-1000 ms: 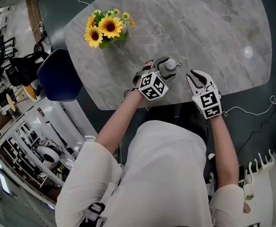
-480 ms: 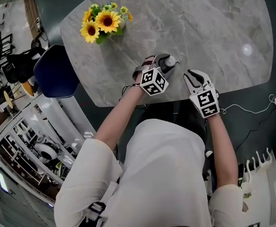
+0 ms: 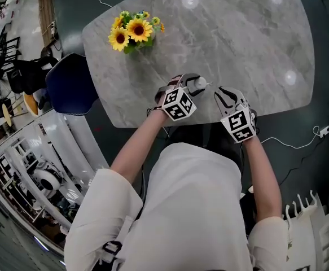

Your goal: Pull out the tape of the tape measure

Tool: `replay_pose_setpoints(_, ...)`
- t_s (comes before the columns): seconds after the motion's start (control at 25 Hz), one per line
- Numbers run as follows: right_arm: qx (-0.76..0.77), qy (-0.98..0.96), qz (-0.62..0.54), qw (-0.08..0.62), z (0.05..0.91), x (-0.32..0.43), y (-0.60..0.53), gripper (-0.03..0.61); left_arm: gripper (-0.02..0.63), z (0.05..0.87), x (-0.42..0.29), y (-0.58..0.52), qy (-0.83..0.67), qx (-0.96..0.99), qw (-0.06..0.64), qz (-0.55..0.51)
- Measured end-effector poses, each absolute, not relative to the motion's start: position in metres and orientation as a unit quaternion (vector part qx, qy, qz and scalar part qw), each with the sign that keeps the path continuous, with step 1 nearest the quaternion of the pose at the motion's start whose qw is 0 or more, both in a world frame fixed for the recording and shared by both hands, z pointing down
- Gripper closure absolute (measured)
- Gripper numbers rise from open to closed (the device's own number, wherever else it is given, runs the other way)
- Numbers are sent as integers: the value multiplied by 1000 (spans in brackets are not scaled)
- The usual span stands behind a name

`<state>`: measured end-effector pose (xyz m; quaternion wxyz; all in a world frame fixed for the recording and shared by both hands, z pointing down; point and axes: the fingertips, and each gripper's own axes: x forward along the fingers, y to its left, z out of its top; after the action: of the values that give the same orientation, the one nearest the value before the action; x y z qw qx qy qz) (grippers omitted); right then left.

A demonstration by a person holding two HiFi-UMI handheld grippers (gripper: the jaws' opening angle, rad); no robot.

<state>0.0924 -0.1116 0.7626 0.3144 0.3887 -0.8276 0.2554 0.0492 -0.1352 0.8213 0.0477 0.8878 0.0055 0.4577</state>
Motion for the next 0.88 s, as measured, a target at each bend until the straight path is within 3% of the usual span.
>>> replay_pose_setpoints(0.56,352,-855,92,371,665,96,-121,466,397,685,63,-137,-60,898,111,422)
replay_pose_setpoints(0.88,333,-849,-8,410,618,91,-123,454,397,625,70,-133,-86,903,101,408)
